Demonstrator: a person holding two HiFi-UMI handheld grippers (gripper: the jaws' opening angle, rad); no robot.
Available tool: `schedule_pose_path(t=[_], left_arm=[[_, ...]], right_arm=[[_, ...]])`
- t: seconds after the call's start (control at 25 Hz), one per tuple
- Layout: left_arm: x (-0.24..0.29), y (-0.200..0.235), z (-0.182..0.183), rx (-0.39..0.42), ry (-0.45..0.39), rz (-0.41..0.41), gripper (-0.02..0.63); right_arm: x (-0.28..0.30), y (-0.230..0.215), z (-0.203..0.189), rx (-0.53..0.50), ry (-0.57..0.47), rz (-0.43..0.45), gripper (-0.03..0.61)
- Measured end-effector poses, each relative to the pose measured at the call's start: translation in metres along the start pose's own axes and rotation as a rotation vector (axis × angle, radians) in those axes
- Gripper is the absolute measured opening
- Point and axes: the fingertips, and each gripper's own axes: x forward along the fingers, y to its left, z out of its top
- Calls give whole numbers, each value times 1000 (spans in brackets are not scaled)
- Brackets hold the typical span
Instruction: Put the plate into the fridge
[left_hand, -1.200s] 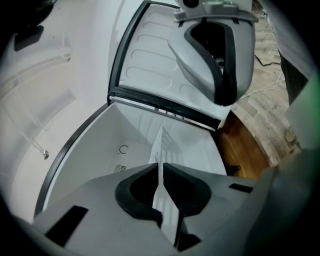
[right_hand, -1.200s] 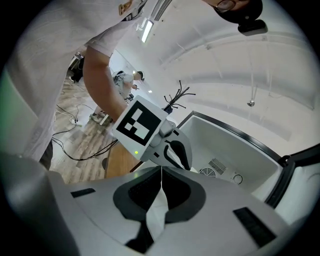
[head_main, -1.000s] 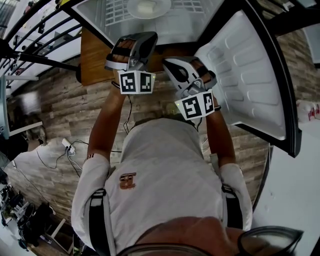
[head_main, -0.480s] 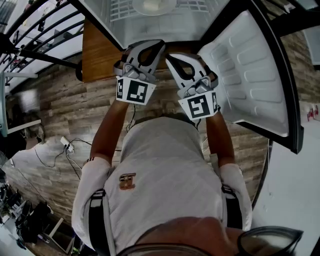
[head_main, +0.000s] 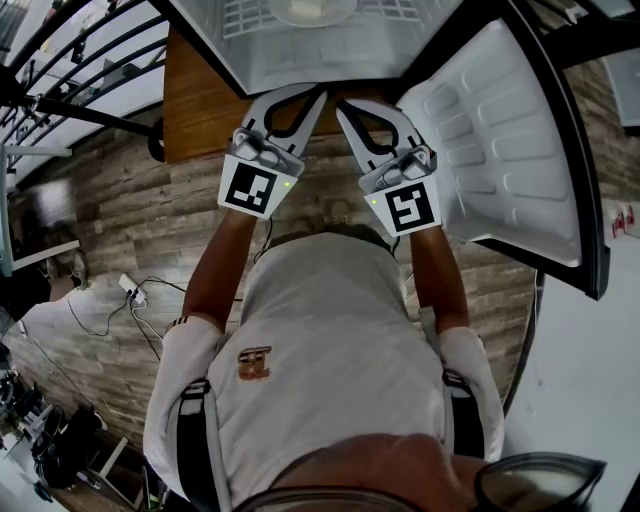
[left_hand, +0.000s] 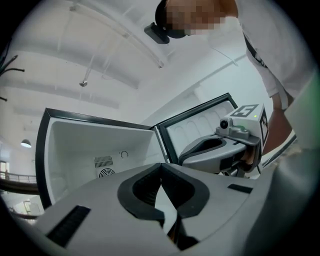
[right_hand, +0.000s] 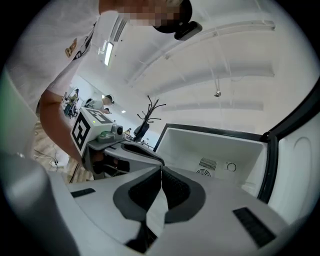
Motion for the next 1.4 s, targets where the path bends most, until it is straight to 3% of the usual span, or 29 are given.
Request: schedule_pose_path(t=[0.24, 0.56, 0.88, 1.4], left_arm=[[-4, 0, 10, -149, -54, -8, 18], [-12, 4, 22, -221, -83, -18, 18], [-17, 2, 28, -227, -89, -26, 18], [-21, -3, 32, -234, -91, -31, 18]], right_arm=[[3, -11, 23, 190, -156, -50, 32], [1, -10, 31, 265, -193, -34, 32], [-6, -4, 25, 328, -173, 0, 32], [-10, -5, 35, 327, -199, -7, 32]])
